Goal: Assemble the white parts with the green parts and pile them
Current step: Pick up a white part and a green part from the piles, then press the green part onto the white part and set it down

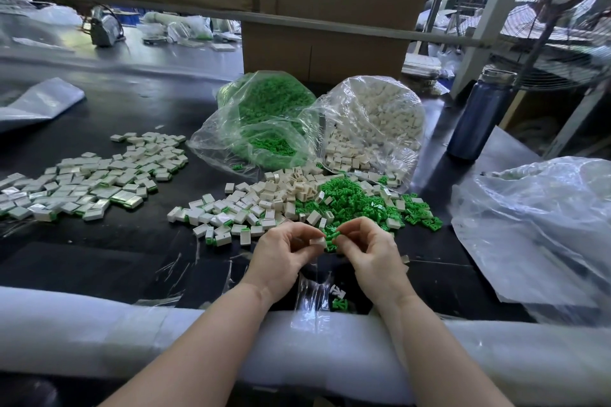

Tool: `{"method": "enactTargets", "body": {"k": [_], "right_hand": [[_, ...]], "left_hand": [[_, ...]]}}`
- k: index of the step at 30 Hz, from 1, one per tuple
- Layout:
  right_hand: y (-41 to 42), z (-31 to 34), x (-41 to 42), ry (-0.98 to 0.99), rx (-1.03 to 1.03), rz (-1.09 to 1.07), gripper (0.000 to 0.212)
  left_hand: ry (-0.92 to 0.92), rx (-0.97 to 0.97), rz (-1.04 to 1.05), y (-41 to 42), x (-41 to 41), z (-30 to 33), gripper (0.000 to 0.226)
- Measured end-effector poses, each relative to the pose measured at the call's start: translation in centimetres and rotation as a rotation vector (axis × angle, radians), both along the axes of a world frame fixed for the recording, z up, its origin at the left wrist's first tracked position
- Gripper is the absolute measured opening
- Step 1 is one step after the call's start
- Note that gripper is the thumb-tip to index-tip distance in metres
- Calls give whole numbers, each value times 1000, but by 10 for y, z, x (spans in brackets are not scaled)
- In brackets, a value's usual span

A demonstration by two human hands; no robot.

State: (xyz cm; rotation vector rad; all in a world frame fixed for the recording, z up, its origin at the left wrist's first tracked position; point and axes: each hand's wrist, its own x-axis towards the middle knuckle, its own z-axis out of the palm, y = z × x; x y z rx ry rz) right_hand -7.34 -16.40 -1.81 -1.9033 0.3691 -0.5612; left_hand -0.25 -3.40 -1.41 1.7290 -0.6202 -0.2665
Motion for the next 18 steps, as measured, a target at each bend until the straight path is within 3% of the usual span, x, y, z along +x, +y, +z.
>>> {"method": "enactTargets", "body": {"k": [8, 18], "right_hand": [[4, 6, -2, -79, 45, 90, 24], [5, 7, -3, -39, 13, 87, 19]], "left_hand": [[65, -19, -74, 2, 2, -1, 12], [98, -59, -89, 2, 1, 1, 12]]}}
